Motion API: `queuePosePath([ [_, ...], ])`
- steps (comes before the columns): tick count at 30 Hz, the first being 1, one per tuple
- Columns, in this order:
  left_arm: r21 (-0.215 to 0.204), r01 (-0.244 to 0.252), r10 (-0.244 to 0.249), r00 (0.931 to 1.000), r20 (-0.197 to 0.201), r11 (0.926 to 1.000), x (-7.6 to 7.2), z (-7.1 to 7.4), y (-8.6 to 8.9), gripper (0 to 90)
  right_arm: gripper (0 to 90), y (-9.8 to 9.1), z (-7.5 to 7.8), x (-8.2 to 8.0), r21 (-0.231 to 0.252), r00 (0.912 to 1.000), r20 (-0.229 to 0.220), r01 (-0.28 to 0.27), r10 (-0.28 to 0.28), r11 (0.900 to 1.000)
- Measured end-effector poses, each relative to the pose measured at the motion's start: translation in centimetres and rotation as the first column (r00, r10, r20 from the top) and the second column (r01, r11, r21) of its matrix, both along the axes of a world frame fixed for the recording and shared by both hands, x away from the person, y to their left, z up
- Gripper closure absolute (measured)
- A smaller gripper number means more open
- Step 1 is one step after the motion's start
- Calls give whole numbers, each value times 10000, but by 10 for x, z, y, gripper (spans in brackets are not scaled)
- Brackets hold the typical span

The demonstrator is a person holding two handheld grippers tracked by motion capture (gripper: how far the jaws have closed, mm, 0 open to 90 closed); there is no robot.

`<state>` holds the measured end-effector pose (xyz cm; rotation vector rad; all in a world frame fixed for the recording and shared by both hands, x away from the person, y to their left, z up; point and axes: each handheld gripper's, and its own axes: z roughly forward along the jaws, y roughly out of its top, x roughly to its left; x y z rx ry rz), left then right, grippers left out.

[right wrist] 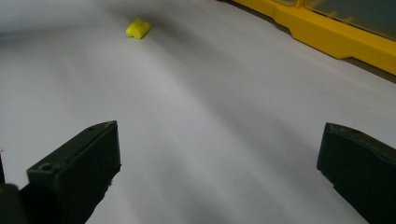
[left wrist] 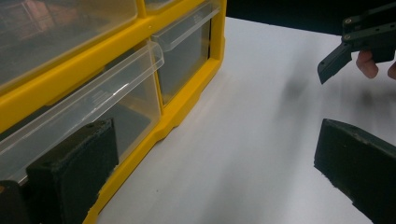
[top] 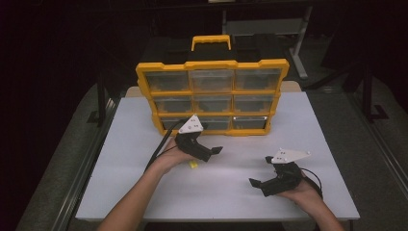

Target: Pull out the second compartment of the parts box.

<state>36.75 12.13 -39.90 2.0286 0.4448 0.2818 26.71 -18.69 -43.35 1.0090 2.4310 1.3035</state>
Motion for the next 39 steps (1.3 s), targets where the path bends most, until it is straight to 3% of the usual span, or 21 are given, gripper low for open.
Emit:
queuePosePath([
  [14, 84, -34, 29, 9983, 574, 10000, 1, 2, 6, 0, 0, 0, 0, 0, -4, 10000, -12, -2, 2, 10000],
  [21, 243, 174, -195, 9958, 896, 9996, -1, 3, 5, 0, 0, -1, 0, 0, -19, 10000, 7, -24, 24, 10000],
  [28, 646, 210, -305, 9882, 1499, 9977, -4, 3, 4, 0, 0, 0, 0, -1, -39, 10000, 33, -46, 46, 10000],
  [39, 1069, 230, -446, 9780, 2036, 9940, -7, 2, 3, 0, 0, 0, 0, -1, -53, 10000, 37, -67, 67, 10000],
])
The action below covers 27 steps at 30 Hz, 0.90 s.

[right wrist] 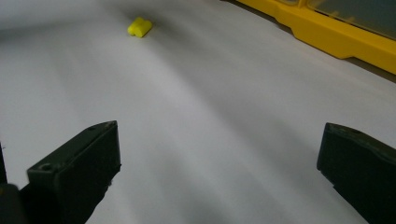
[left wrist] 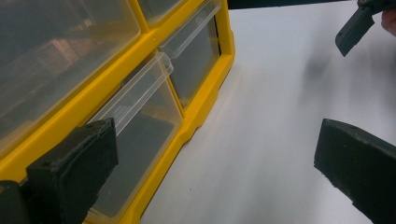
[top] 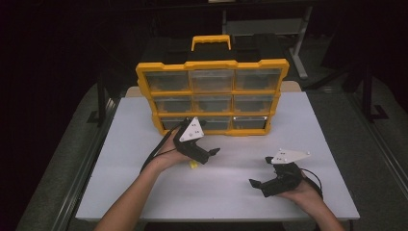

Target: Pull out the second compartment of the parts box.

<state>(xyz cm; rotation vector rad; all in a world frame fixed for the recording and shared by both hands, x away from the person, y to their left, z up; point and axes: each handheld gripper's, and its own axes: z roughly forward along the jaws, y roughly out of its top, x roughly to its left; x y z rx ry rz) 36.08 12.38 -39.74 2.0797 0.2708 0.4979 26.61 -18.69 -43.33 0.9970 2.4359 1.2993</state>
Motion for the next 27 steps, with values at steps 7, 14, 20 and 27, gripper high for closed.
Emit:
queuePosePath([
  [7, 80, 3, -5, 9998, 176, 10000, -1, -1, -1, 0, 0, 0, 0, 0, -13, 10000, 0, -8, 8, 10000],
  [14, 204, 14, -24, 9987, 499, 9998, -2, 0, -1, 0, 0, 0, 0, 0, -18, 10000, 5, -13, 13, 10000],
  [20, 304, -5, -18, 9973, 739, 9995, -4, -1, -2, 0, 0, 0, 0, 0, -21, 10000, 5, -22, 22, 10000],
  [27, 532, -30, -26, 9945, 1046, 9986, -5, -1, -2, 0, 0, 1, 0, 0, -6, 10000, -6, -37, 37, 10000],
])
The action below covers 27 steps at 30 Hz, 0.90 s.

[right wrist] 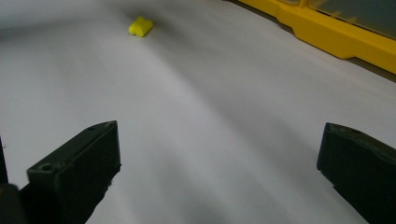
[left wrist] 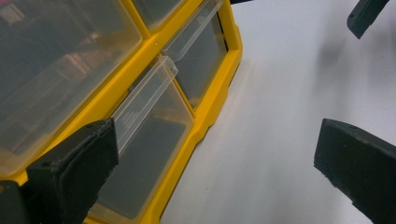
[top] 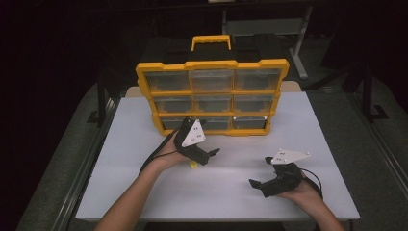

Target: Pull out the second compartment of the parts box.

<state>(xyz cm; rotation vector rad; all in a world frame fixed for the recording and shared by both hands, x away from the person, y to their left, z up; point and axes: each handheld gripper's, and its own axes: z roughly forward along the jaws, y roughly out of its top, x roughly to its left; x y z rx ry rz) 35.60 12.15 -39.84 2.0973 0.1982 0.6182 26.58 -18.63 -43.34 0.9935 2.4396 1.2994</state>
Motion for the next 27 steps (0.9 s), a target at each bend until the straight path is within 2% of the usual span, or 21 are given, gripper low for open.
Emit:
queuePosePath([
  [18, 571, -44, -7, 9961, 879, 9984, -4, -2, -3, 0, 0, 1, 0, 0, -12, 10000, -15, -21, 21, 10000],
  [27, 958, -206, 62, 9890, 1480, 9952, -5, -2, -2, 0, 0, 1, 0, 0, 13, 10000, -11, -27, 27, 10000],
])
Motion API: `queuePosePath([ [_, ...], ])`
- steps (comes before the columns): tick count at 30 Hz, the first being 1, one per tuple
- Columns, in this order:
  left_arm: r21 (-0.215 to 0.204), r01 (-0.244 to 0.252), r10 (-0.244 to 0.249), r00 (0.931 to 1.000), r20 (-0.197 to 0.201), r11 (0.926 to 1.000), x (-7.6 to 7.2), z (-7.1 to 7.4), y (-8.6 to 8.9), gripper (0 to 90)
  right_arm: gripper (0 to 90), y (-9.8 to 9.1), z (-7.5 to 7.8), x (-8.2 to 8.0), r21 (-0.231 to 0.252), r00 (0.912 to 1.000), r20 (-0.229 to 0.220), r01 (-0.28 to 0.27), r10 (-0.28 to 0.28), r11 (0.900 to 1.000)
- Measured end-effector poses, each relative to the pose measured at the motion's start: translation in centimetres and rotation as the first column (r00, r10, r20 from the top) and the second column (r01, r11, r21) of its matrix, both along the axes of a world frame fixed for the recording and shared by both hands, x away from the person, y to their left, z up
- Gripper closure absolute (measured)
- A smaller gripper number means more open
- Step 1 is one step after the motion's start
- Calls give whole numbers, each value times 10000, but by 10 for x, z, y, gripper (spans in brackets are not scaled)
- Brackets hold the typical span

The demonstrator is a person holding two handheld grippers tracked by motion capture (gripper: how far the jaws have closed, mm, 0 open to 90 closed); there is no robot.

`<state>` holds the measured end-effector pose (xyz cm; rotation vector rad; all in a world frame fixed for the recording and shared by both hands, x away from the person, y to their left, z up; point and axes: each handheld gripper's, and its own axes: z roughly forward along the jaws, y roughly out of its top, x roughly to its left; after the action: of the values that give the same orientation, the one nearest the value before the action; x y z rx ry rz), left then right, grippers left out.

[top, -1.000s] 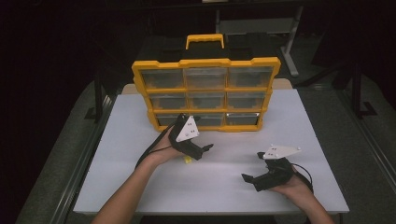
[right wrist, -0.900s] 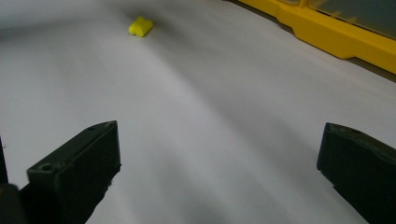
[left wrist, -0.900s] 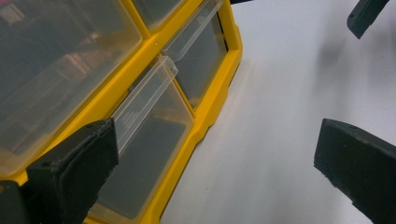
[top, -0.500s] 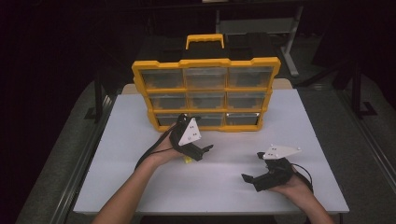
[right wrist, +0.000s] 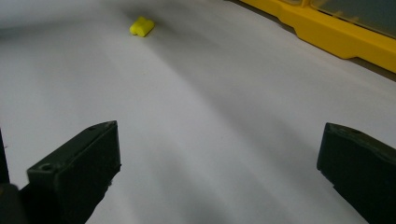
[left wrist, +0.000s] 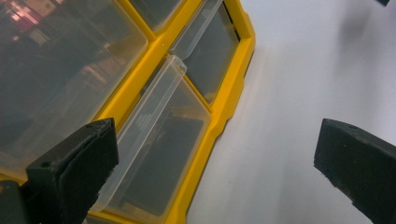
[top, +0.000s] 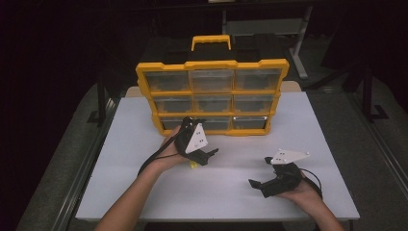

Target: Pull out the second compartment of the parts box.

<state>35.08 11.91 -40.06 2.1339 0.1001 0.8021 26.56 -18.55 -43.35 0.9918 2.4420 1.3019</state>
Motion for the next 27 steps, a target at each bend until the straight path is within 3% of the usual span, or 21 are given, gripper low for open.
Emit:
queuePosePath([
  [13, 411, -25, -3, 9977, 678, 9992, -2, -2, -1, 0, 0, 0, 0, 0, 5, 10000, 13, -10, 10, 10000],
  [27, 1079, -16, -162, 9864, 1634, 9942, -6, -3, -2, 0, 0, 0, 0, 0, -7, 10000, 29, -9, 9, 10000],
])
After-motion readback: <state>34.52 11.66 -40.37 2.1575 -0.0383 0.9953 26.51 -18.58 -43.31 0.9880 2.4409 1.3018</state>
